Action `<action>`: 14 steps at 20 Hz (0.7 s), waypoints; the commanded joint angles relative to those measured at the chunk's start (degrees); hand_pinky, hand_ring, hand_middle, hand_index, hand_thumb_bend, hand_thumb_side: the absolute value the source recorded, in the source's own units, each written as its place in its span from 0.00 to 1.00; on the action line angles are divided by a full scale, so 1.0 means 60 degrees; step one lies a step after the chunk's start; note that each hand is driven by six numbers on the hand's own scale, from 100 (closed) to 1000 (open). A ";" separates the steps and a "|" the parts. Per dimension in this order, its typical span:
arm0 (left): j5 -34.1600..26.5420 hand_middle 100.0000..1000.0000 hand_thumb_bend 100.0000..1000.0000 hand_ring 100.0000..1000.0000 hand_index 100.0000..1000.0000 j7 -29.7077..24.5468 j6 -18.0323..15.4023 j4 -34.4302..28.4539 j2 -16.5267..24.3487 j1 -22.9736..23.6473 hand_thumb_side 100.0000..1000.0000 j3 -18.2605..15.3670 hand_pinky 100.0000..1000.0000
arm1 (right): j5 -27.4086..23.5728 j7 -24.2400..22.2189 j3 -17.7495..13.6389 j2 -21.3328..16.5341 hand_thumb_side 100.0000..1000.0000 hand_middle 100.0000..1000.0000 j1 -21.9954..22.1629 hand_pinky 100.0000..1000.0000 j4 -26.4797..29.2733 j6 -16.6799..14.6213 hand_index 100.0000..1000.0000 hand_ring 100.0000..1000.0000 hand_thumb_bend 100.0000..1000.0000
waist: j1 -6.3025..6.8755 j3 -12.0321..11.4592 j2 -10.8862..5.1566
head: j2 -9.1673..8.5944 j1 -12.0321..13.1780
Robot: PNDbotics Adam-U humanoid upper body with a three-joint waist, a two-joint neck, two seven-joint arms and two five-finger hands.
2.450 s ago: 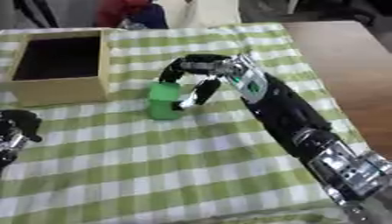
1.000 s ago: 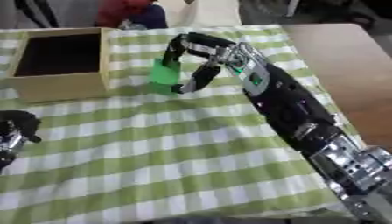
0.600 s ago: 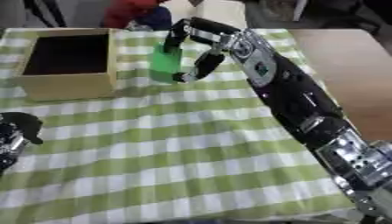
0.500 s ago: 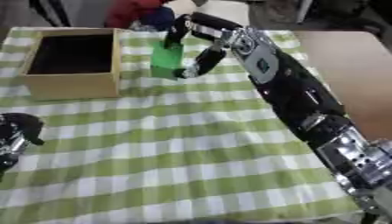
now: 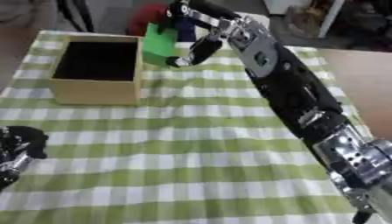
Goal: Pick up objects on the table and place them in the box.
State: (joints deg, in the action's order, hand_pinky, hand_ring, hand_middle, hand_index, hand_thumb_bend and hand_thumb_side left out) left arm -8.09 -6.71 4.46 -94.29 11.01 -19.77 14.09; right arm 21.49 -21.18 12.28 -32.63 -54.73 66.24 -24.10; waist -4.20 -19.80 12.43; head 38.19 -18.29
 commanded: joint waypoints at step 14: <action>0.0087 0.56 0.44 0.68 0.60 -0.0753 0.0039 -0.0114 -0.0173 -0.0621 0.19 0.0629 0.48 | 0.0872 0.0169 -0.0075 0.0758 0.04 0.45 -0.1019 0.77 -0.0907 -0.0323 0.75 0.63 0.36 | -0.0173 -0.0880 0.0237 | -0.0388 -0.0664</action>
State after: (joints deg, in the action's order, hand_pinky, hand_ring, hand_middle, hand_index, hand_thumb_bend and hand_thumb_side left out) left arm -7.70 -10.84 4.78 -94.27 10.02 -22.62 17.65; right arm 25.92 -20.11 11.91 -27.75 -59.34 60.62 -25.61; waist -5.55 -25.09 14.76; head 36.47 -21.93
